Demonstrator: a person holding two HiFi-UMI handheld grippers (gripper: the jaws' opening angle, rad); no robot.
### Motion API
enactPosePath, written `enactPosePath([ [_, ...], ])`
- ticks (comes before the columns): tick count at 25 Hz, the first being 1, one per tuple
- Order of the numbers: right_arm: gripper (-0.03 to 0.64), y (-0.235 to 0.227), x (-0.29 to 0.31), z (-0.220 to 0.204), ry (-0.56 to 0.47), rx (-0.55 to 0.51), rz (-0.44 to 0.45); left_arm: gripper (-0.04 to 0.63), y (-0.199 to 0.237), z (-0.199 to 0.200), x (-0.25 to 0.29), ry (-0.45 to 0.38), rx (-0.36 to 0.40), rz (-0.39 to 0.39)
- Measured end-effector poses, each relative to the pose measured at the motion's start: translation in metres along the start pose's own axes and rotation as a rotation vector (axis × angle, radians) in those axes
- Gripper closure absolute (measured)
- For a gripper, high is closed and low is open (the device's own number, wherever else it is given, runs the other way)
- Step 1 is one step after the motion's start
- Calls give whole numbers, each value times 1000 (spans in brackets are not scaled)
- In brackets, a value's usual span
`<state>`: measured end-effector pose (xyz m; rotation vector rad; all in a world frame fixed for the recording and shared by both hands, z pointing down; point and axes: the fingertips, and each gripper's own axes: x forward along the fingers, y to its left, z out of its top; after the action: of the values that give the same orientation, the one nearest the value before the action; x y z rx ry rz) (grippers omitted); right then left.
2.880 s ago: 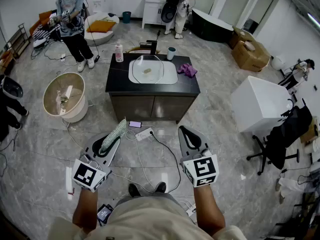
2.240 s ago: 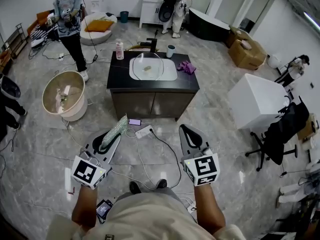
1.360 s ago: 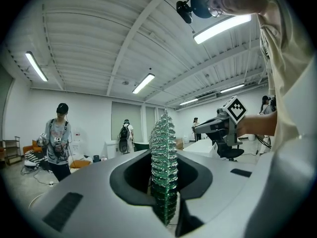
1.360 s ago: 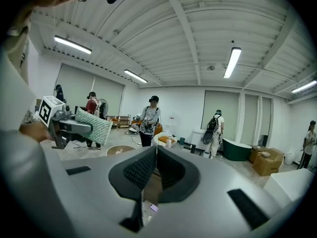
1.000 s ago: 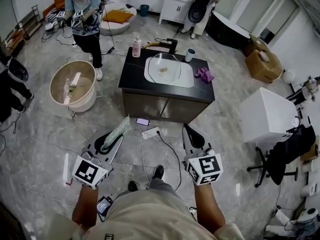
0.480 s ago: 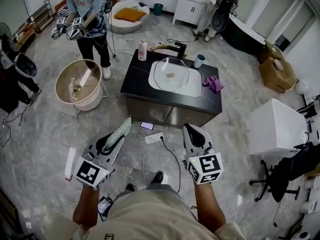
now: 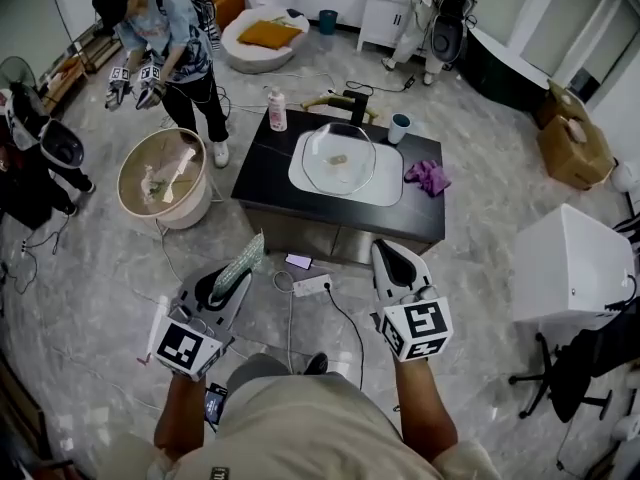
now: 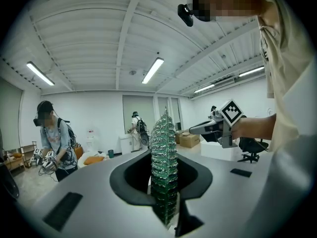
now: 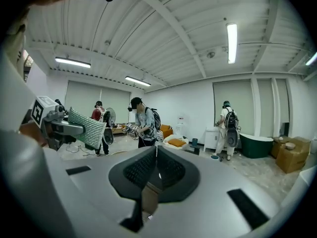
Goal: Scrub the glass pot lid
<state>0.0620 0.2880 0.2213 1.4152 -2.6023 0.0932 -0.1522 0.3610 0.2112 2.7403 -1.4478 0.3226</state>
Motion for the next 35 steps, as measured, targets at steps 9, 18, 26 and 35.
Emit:
enactPosePath([
  [9, 592, -59, -8, -22, 24, 65, -97, 506, -6, 12, 67, -4, 62, -95],
  [18, 592, -99, 28, -26, 56, 96, -261, 506, 33, 24, 155, -12, 66, -270],
  [26, 592, -116, 81, -21, 73, 111, -352, 505, 99, 27, 212, -87, 108, -337],
  [35, 592, -126, 130, -15, 104, 111, -427, 506, 144, 29, 258, -112, 87, -423],
])
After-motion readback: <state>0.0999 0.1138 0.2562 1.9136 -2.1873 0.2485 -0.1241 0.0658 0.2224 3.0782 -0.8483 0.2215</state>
